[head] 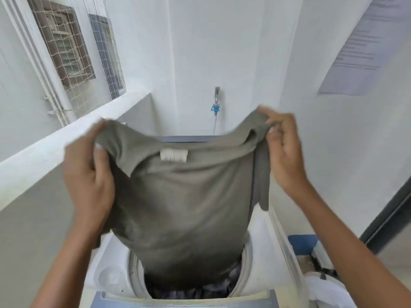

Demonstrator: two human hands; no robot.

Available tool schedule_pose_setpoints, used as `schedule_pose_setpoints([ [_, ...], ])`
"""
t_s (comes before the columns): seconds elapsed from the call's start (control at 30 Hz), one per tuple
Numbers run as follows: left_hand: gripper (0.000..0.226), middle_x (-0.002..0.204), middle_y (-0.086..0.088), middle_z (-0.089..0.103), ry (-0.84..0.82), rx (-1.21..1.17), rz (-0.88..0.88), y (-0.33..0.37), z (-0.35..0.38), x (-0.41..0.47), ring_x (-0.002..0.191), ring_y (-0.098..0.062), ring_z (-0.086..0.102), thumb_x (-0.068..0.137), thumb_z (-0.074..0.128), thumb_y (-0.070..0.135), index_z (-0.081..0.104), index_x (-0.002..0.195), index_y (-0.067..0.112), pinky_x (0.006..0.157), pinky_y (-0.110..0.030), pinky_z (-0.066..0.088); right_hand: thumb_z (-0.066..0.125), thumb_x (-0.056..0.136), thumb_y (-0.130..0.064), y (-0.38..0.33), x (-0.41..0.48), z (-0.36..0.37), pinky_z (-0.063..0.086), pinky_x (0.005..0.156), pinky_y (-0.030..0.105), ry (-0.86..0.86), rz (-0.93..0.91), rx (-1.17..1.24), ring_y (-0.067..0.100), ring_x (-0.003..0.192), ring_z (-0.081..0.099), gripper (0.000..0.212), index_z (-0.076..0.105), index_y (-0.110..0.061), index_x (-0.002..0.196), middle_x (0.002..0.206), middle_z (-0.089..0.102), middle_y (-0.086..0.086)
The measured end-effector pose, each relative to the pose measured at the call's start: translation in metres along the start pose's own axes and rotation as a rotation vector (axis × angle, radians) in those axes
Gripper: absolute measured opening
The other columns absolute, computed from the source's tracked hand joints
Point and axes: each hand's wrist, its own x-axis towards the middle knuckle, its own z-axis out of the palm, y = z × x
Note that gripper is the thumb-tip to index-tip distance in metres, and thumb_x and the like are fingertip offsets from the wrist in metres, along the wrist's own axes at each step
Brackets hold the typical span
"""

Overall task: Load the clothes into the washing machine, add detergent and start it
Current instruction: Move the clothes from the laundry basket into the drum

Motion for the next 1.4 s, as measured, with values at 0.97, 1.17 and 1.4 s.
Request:
schedule_pose_setpoints([
  [0.97,0.040,0.134,-0.008,0.050,-2.253,0.084,-0.119,0.100,0.311,-0.260,0.131,-0.029,0.041,0.098,0.041,0.031,0.049,0.129,0.008,0.104,-0.035,0.033,0.049,0.090,-0.004,0.197,-0.261,-0.292,0.048,0.062,0.030,0.507,1.650,0.090,0.025,0.065,0.063,0.015,0.061,-0.004,0.081,0.063,0.069,0.010],
  [1.17,0.038,0.144,-0.010,0.044,-2.393,0.202,-0.095,0.136,0.431,-0.382,0.131,-0.025,0.042,0.097,0.041,0.013,0.046,0.135,0.007,0.101,-0.023,0.033,0.051,0.089,-0.004,0.230,-0.380,-0.363,0.048,0.055,0.027,0.822,1.907,0.104,0.023,0.051,0.065,0.011,0.056,-0.003,0.079,0.053,0.067,0.009],
  [1.4,0.032,0.128,-0.017,0.057,-2.281,0.423,-0.412,0.071,0.502,-0.574,0.122,-0.031,0.052,0.096,0.041,0.011,0.057,0.122,0.002,0.101,-0.034,0.041,0.049,0.089,0.000,0.321,-0.488,-0.368,0.040,0.055,0.027,0.752,2.145,0.100,0.024,0.057,0.053,0.013,0.055,-0.002,0.077,0.067,0.058,0.015],
])
